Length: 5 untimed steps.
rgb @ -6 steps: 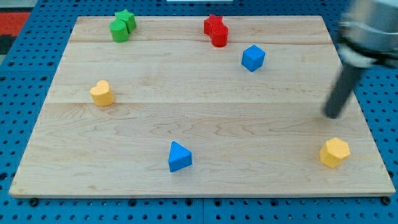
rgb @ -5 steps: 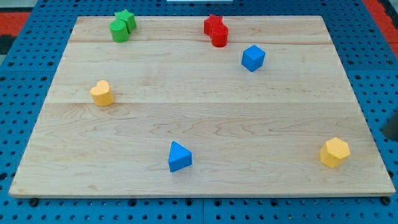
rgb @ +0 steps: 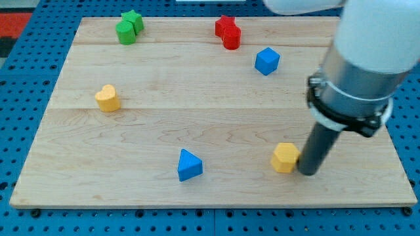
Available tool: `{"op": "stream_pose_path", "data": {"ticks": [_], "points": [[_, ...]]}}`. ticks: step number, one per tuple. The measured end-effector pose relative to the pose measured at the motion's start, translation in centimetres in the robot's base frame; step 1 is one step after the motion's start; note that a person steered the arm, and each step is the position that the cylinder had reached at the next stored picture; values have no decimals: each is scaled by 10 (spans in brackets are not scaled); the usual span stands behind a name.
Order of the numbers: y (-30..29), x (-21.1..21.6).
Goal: Place yellow hexagon above blue triangle
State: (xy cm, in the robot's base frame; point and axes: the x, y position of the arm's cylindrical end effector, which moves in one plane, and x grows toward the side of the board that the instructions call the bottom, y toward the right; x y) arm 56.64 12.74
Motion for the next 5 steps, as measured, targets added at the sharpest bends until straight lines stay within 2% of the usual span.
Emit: {"op": "stream_pose_path", "data": {"ticks": [2, 4, 5], "points": [[-71, -45], [-174, -53], [-174, -98]]}}
